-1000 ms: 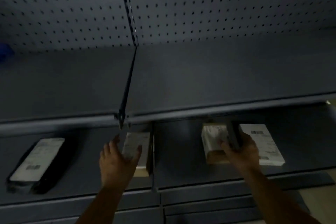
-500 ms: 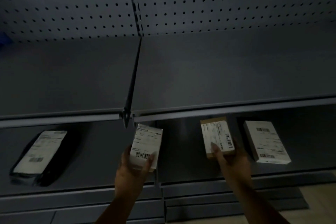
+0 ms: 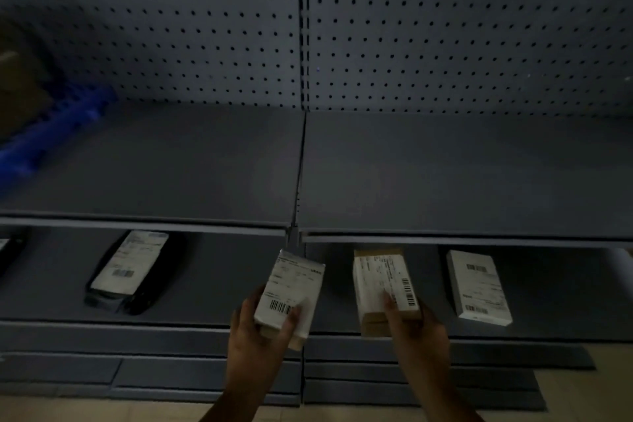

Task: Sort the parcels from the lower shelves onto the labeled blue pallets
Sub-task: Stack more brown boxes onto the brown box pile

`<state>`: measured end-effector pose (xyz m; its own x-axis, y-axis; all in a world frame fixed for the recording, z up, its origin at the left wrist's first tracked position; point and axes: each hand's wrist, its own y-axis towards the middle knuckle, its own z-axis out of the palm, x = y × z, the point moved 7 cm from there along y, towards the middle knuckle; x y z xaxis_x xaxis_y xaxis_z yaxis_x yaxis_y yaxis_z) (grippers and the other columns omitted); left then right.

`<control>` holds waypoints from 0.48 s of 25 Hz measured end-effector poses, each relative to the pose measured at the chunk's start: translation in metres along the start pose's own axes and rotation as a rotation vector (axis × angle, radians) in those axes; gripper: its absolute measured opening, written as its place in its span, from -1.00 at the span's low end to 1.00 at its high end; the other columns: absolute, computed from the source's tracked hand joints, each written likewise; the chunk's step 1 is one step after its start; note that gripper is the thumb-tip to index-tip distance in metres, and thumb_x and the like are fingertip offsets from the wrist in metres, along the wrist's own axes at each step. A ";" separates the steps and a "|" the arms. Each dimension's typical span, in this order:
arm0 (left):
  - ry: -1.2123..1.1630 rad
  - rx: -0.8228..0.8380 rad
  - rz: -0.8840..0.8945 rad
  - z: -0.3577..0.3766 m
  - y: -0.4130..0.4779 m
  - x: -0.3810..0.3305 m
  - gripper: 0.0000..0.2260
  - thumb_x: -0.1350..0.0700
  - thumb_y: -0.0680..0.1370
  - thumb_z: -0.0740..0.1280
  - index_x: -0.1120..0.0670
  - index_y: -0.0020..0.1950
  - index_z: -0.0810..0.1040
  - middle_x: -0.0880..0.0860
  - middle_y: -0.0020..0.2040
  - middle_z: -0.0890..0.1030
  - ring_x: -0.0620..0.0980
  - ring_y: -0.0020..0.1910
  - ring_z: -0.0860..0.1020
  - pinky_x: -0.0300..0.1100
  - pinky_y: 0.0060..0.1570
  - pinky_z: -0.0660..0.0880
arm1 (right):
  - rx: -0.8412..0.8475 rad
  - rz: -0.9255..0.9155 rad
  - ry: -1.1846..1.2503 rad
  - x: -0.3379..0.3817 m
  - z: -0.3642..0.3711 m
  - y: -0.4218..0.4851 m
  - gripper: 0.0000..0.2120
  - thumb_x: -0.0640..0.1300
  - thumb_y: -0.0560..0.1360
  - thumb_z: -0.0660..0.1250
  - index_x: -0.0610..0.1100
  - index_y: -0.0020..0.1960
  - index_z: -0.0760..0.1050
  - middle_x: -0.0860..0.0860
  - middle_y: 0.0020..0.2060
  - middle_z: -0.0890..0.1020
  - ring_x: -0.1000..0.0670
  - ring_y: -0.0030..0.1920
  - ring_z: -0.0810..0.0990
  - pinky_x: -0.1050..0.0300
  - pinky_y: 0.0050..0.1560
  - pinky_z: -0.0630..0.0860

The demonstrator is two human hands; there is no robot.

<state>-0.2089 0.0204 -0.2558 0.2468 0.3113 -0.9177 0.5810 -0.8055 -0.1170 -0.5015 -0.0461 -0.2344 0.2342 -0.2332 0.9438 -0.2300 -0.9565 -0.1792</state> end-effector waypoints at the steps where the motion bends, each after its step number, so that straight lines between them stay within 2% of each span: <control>1: -0.022 -0.029 -0.008 -0.009 -0.009 -0.001 -0.29 -0.52 0.20 0.46 -0.27 0.27 0.47 -0.23 0.13 0.57 -0.03 0.18 0.59 0.06 0.13 0.62 | 0.012 -0.008 -0.025 0.005 0.002 -0.008 -0.67 0.14 0.43 0.48 0.01 0.12 0.59 0.12 -0.06 0.67 0.28 -0.13 0.59 0.46 -0.37 0.45; 5: -0.092 -0.159 -0.079 -0.056 -0.047 0.004 -0.39 -0.48 0.20 0.50 -0.31 0.16 0.50 -0.14 0.10 0.65 -0.06 0.11 0.64 0.04 0.12 0.62 | 0.106 -0.010 -0.067 0.020 0.018 -0.039 -0.64 0.17 0.43 0.49 -0.01 0.08 0.54 0.21 -0.20 0.58 0.28 -0.23 0.53 0.42 -0.39 0.39; 9: -0.124 -0.331 -0.083 -0.119 -0.095 0.001 -0.45 -0.42 0.25 0.51 -0.23 0.14 0.53 -0.11 0.06 0.69 -0.12 0.04 0.67 -0.02 0.07 0.62 | 0.271 -0.013 -0.062 0.031 0.054 -0.077 -0.56 0.23 0.39 0.50 -0.07 0.07 0.56 0.03 -0.05 0.66 0.14 -0.18 0.63 0.32 -0.35 0.48; 12: -0.102 -0.441 -0.090 -0.172 -0.122 -0.005 -0.61 -0.29 0.35 0.53 -0.18 0.06 0.55 -0.10 0.00 0.71 -0.11 -0.01 0.68 -0.05 0.00 0.61 | 0.420 -0.015 -0.065 0.051 0.096 -0.117 -0.55 0.27 0.37 0.50 -0.04 0.07 0.57 0.02 -0.05 0.69 0.09 -0.16 0.67 0.21 -0.29 0.57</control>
<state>-0.1476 0.2037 -0.1715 0.1156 0.3016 -0.9464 0.8767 -0.4789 -0.0455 -0.3724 0.0369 -0.1921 0.2968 -0.2164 0.9301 0.1755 -0.9450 -0.2759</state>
